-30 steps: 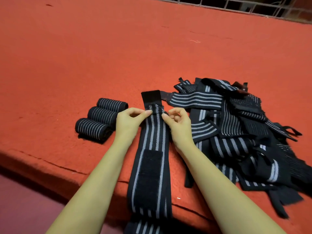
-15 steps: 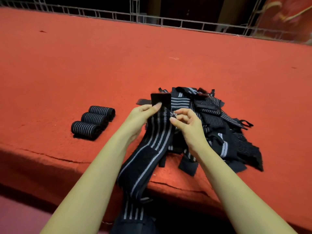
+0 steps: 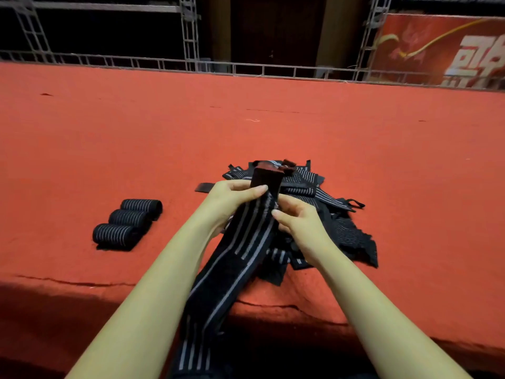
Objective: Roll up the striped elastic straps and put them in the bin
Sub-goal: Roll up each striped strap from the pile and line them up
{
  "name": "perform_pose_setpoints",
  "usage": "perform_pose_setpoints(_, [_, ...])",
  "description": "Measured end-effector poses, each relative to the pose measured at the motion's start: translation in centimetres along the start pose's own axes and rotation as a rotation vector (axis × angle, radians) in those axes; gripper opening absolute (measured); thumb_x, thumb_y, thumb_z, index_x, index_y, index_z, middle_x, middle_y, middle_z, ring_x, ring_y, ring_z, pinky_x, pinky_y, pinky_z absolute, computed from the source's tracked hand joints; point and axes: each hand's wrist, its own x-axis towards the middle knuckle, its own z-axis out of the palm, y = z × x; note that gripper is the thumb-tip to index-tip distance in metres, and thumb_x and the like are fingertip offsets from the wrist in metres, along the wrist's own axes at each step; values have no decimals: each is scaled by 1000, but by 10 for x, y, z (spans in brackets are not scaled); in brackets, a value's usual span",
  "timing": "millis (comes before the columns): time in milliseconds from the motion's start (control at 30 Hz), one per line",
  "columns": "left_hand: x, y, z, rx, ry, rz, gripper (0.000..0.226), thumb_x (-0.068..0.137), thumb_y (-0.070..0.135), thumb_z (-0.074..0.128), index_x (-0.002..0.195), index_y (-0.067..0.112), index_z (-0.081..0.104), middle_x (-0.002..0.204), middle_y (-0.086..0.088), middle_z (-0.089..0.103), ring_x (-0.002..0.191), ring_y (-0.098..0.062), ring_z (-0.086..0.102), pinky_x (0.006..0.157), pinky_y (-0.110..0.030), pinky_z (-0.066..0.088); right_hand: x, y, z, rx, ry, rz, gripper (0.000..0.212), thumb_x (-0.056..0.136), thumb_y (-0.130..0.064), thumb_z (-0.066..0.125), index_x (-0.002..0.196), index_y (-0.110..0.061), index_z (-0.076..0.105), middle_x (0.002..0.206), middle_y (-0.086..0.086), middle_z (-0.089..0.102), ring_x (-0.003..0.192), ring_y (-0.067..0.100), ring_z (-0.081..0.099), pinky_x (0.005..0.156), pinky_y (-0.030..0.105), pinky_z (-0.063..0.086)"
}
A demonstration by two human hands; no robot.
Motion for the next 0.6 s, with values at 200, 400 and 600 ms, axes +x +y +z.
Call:
perform_pose_setpoints(200, [-5,-4,6,-7,-106,-85,27,84,22,72,107,10,72,102,-16,72,83,-28,70,70,-32,58,-12,-6,-4,-62,-71,-21,43,90,10,44,110,-22,65,95,-4,73,87,2,66,78,20,52])
perform_pose_setpoints(400, [-4,-11,16,-90,-130,-62,48,79,25,68,118,-1,60,102,-18,66,91,-29,62,84,-36,49,-17,-5,5,-19,-51,-70,21,97,-11,55,111,-3,67,112,28,64,98,14,59,92,31,47])
perform_pose_setpoints(600, [-5,-15,17,-55,-161,-54,31,85,43,68,93,13,65,88,-10,67,81,-22,63,78,-35,49,-17,0,6,-81,-67,-75,15,91,-9,64,104,-9,70,104,21,70,92,15,64,93,42,51])
